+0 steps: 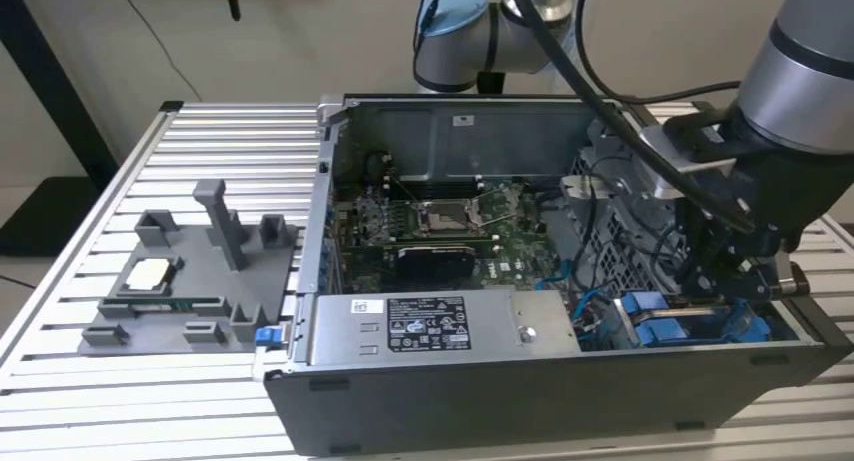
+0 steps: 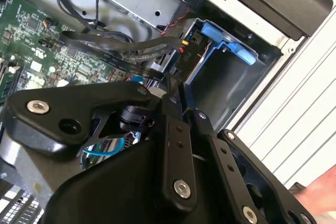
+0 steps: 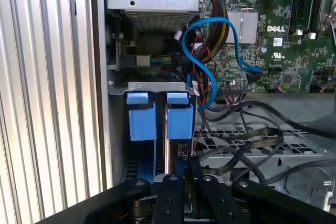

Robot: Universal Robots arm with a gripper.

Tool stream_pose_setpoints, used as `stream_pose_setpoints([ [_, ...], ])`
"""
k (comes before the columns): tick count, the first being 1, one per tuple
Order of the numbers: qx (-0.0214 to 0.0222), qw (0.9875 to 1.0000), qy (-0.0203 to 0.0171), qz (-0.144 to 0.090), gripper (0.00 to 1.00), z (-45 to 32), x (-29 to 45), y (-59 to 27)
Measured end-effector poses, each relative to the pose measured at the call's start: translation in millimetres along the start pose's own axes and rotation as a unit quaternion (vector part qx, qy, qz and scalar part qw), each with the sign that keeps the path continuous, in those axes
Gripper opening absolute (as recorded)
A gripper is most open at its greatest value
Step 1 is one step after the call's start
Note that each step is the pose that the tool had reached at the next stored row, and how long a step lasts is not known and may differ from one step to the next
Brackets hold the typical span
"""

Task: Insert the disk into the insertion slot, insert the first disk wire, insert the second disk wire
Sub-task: 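Insert the second disk wire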

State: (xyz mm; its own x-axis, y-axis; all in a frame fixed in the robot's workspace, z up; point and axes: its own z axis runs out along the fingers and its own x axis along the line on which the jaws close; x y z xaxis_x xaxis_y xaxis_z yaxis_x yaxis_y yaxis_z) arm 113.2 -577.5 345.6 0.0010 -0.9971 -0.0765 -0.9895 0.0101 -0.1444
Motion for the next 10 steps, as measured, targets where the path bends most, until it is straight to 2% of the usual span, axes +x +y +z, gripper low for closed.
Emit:
stream_pose_setpoints([
  [10,0.0003,1.0000,-0.0001,0.000,0.16,4.3,-1.5,-1.8],
])
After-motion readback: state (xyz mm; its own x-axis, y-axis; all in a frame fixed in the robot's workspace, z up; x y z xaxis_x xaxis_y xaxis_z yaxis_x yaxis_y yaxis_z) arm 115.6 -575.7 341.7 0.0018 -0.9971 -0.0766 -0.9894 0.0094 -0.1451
